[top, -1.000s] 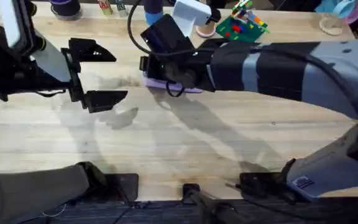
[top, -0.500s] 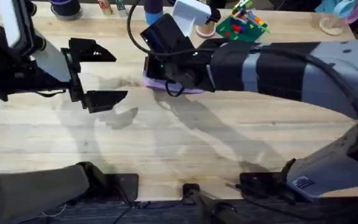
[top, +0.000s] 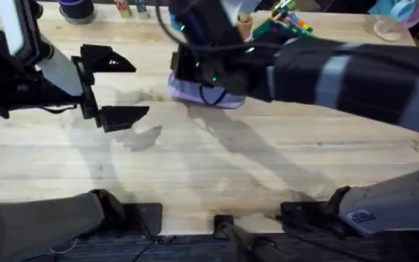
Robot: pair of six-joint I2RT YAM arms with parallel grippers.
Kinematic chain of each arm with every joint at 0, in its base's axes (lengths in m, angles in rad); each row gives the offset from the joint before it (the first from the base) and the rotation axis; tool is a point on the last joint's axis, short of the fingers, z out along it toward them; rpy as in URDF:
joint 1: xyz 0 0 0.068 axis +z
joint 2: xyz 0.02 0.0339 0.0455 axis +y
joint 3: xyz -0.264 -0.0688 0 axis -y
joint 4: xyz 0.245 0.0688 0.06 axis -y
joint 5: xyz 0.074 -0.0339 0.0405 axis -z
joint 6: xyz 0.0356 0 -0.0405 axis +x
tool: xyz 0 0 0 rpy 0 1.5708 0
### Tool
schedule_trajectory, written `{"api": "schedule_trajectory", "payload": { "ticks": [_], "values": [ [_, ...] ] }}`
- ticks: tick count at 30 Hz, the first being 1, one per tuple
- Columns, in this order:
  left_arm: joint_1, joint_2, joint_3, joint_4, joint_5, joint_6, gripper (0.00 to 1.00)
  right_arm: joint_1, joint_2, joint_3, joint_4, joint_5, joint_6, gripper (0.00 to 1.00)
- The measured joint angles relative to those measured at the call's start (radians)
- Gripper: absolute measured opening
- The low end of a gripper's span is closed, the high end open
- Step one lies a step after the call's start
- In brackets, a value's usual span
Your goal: Unzip the bag, pick up the pens from the table one at a time and place them inside, then zip the bag closed.
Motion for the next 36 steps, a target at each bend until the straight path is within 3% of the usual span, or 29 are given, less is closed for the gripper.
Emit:
{"api": "schedule_trajectory", "payload": {
  "ticks": [6,27,36],
  "values": [
    [0.0,0.0,0.0,0.0,0.0,0.0,0.993,-0.023,-0.066,-0.001,-0.008,0.003,0.0,0.031],
    [0.0,0.0,0.0,0.065,-0.001,0.003,0.992,-0.026,-0.066,-0.01,-0.012,-0.1,-0.001,0.03],
    [0.0,0.0,0.0,0.111,0.041,0.002,0.992,-0.03,-0.066,-0.012,-0.03,-0.173,-0.008,0.03]
  ]
}}
